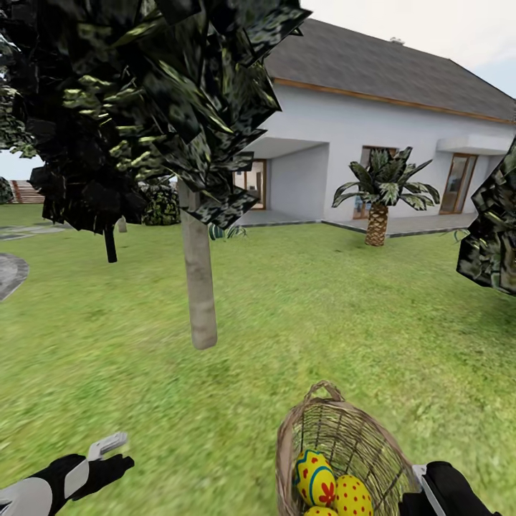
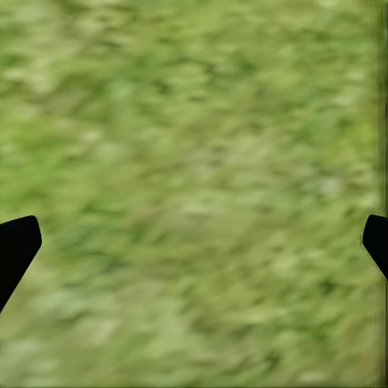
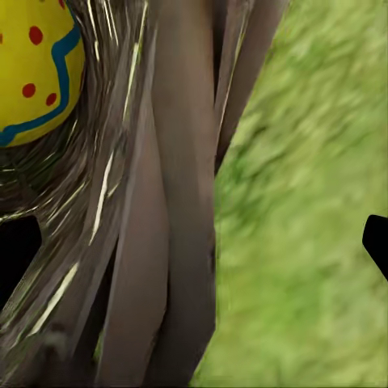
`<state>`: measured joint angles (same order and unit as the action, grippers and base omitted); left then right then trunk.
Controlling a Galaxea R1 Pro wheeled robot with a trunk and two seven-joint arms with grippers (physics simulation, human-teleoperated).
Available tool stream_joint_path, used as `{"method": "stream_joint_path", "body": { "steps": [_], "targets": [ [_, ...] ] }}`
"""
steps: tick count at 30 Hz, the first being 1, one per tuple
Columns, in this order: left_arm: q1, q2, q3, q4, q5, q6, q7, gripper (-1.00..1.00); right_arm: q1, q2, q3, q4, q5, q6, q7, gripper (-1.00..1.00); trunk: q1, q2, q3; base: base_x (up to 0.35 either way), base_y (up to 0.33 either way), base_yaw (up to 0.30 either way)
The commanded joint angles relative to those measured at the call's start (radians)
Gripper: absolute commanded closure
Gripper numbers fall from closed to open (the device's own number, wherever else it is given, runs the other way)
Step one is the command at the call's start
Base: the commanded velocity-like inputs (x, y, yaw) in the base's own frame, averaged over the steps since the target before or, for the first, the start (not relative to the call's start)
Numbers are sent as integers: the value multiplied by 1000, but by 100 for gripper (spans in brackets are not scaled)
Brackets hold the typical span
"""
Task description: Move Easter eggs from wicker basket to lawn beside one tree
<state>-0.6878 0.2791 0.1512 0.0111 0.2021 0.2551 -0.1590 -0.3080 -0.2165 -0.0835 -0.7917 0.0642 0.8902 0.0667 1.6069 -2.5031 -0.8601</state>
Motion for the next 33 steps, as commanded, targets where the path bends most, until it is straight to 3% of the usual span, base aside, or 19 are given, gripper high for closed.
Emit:
{"method": "stream_joint_path", "body": {
  "steps": [1,15,21,25,33],
  "targets": [
    [-1,-1,7,1,3,4,-1,-100,0,0,-2,-1,10,4,7,-100,-1,0,3,0,0,0],
    [-1,-17,6,1,3,3,1,-100,0,0,-2,42,15,4,4,-100,-7,3,57,0,0,0],
    [-1,-17,6,1,3,3,1,-100,0,2,-1,53,16,-4,4,-100,-30,45,76,0,0,0],
    [-1,-17,6,1,3,3,1,-100,0,4,-1,55,16,-66,1,-100,-45,73,88,0,0,0],
    [-1,-17,6,1,3,3,1,-100,0,5,-1,55,17,-59,-1,-100,-76,129,113,0,0,0]
  ]
}}
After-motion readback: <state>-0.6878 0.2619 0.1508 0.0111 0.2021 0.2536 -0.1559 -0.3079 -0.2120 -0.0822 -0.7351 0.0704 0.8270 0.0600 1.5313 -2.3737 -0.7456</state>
